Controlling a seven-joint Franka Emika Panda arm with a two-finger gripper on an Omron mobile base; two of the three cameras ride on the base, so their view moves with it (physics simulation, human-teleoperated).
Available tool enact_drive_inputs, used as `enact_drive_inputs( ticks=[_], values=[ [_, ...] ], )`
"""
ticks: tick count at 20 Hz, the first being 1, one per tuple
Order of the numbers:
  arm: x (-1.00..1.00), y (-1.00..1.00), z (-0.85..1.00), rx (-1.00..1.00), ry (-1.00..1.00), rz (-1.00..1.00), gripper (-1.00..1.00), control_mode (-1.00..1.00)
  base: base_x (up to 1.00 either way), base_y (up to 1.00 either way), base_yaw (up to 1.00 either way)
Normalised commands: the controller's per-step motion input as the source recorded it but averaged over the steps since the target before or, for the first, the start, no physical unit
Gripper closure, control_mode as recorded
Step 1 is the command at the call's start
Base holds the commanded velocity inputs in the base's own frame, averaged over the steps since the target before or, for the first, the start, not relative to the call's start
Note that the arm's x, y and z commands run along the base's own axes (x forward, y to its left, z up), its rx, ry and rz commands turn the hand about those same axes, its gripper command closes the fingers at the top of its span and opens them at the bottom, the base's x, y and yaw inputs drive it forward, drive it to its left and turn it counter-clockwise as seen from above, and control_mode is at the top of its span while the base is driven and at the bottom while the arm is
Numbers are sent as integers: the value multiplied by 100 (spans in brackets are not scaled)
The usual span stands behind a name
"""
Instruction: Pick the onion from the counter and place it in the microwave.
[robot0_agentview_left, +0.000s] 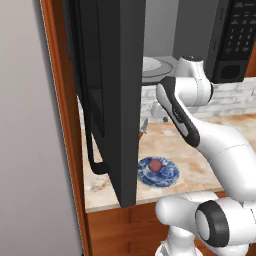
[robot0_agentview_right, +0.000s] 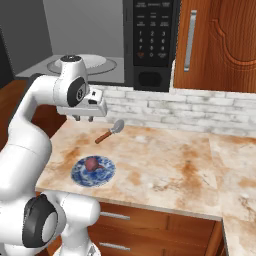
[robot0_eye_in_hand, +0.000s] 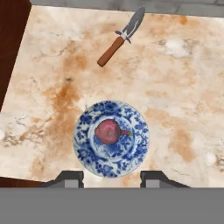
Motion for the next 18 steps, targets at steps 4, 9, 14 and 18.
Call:
enact_drive_inputs(
  ticks=[4, 9, 14, 18],
  values=[
    [-43, -3, -10, 0, 0, 0, -100, -100, 0, 0, 0],
    [-92, 1, -90, -13, -1, 4, -100, -100, 0, 0, 0],
    [-24, 0, -80, -12, 6, 20, -100, -100, 0, 0, 0],
    [22, -6, -48, -2, 3, 33, -100, -100, 0, 0, 0]
  ],
)
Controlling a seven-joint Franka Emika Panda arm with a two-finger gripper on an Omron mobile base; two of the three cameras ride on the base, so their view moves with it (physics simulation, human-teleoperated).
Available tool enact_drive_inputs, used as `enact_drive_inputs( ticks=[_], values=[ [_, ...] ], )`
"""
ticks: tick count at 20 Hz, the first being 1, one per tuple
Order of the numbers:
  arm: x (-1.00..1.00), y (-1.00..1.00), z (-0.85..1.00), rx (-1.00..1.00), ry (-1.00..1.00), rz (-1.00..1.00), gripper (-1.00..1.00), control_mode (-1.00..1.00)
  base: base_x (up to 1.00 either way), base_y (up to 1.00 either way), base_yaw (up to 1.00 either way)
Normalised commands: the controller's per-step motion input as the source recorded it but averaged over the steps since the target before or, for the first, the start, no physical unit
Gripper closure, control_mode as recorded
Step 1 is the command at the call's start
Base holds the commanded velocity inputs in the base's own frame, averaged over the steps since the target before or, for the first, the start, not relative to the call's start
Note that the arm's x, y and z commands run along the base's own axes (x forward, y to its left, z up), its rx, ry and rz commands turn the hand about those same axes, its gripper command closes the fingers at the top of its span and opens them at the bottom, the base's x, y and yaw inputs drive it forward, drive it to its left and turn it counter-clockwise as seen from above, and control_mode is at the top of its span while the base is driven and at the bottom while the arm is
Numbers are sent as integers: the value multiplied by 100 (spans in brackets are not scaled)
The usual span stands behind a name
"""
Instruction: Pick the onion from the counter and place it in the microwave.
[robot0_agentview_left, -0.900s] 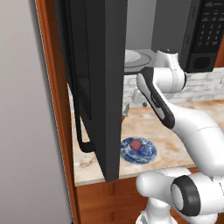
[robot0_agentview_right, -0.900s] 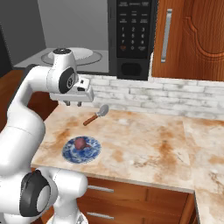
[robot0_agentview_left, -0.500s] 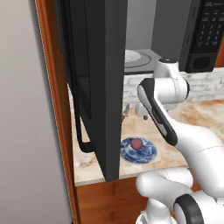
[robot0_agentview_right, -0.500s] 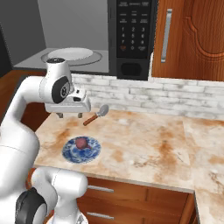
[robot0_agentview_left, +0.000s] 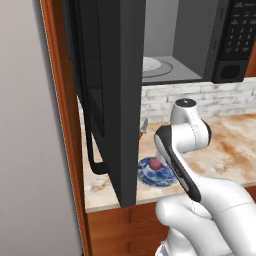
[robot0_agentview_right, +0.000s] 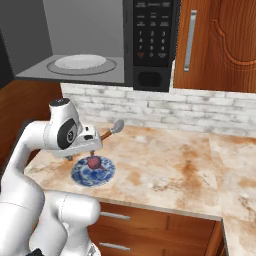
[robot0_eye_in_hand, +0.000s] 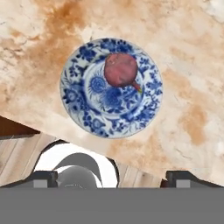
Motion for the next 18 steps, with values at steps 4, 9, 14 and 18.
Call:
enact_drive_inputs(
  ticks=[4, 9, 14, 18],
  values=[
    [65, 0, -50, 0, 10, 33, -100, -100, 0, 0, 0],
    [99, 11, -38, 0, 24, 24, -100, -100, 0, 0, 0],
    [96, 22, -29, 0, 24, 16, -100, -100, 0, 0, 0],
    [70, 11, -15, 0, 21, 10, -100, -100, 0, 0, 0]
  ],
)
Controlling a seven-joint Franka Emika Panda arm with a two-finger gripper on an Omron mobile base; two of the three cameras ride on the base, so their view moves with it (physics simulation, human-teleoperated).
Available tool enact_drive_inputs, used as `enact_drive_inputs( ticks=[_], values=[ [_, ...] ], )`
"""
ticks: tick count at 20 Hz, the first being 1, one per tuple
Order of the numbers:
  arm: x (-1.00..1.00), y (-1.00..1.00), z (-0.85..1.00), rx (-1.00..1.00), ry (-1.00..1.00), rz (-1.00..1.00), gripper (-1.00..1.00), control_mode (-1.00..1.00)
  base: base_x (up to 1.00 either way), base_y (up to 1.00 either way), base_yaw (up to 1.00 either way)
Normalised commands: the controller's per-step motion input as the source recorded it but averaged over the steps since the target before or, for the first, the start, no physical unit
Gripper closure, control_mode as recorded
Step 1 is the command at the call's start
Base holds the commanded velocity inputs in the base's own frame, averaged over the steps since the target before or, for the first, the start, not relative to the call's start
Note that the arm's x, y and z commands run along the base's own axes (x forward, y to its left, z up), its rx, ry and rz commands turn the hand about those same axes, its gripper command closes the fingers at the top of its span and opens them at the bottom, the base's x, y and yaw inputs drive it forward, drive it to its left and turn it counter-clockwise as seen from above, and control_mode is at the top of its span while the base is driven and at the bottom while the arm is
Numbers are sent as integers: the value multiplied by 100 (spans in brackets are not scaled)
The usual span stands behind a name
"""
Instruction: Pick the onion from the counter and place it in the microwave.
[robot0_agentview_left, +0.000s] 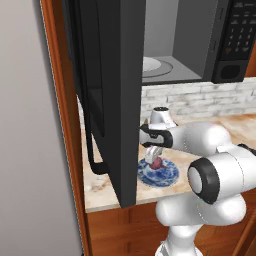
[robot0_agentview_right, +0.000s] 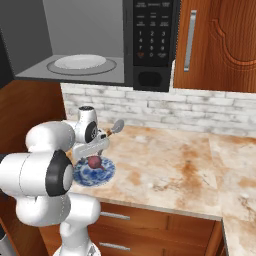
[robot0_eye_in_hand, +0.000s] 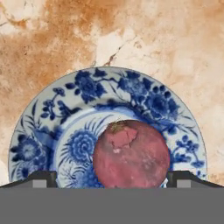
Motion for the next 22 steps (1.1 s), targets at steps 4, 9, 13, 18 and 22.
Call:
enact_drive_inputs(
  ticks=[4, 9, 13, 18, 22],
  values=[
    [51, 0, -22, 0, 16, 8, -100, -100, 0, 0, 0],
    [13, 0, -36, 0, 13, 4, -100, -100, 0, 0, 0],
    [-26, 0, -8, 0, 8, 0, -100, -100, 0, 0, 0],
    [-24, -1, -9, 0, 3, 0, -100, -100, 0, 0, 0],
    [-45, -16, -7, 0, 0, 0, -100, -100, 0, 0, 0]
  ],
)
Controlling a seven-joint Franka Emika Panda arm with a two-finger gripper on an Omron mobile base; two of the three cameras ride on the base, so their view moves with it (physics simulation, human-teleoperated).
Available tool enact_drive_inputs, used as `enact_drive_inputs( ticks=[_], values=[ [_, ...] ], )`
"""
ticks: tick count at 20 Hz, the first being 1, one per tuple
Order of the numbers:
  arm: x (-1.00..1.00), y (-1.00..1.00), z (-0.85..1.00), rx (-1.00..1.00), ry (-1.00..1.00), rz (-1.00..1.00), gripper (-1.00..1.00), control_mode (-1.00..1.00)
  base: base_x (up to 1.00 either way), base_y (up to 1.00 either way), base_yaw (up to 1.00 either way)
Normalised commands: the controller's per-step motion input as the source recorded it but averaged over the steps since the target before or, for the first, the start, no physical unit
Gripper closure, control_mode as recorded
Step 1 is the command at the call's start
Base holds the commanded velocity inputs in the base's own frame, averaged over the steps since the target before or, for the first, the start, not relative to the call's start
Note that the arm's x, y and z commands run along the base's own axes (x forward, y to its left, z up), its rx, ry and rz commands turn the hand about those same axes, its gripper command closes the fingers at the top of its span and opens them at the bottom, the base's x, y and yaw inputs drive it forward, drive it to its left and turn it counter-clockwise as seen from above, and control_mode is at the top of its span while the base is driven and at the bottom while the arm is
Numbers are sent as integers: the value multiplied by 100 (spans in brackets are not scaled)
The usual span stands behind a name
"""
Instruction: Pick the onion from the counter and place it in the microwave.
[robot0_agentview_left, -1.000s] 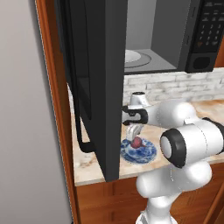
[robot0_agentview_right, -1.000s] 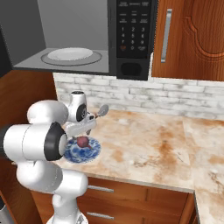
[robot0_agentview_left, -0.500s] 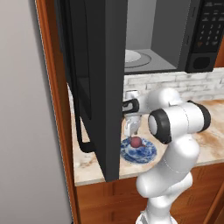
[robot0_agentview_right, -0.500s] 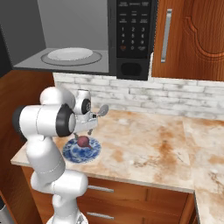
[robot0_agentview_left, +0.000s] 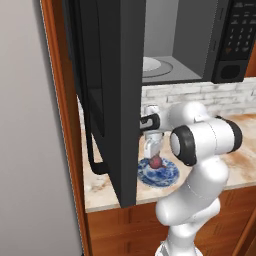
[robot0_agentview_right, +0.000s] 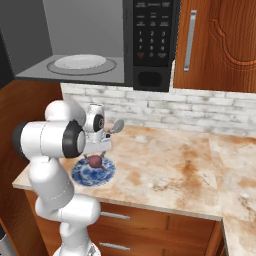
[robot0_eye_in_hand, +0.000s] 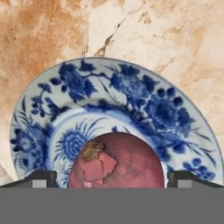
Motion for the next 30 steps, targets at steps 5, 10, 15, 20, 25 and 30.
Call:
enact_drive_inputs(
  ticks=[5, 10, 15, 20, 25, 30],
  values=[
    [-28, -18, -12, 0, 0, 0, -100, -100, 0, 0, 0],
    [-2, -4, -27, 0, 0, 1, -100, -100, 0, 0, 0],
    [23, 8, -24, 0, 0, 4, -100, -100, 0, 0, 0],
    [6, 20, -29, 0, 0, 5, -100, -100, 0, 0, 0],
    [-14, 16, -43, 0, 0, 3, 100, -100, 0, 0, 0],
    [-4, -2, -19, 1, 0, 1, 100, -100, 0, 0, 0]
  ],
)
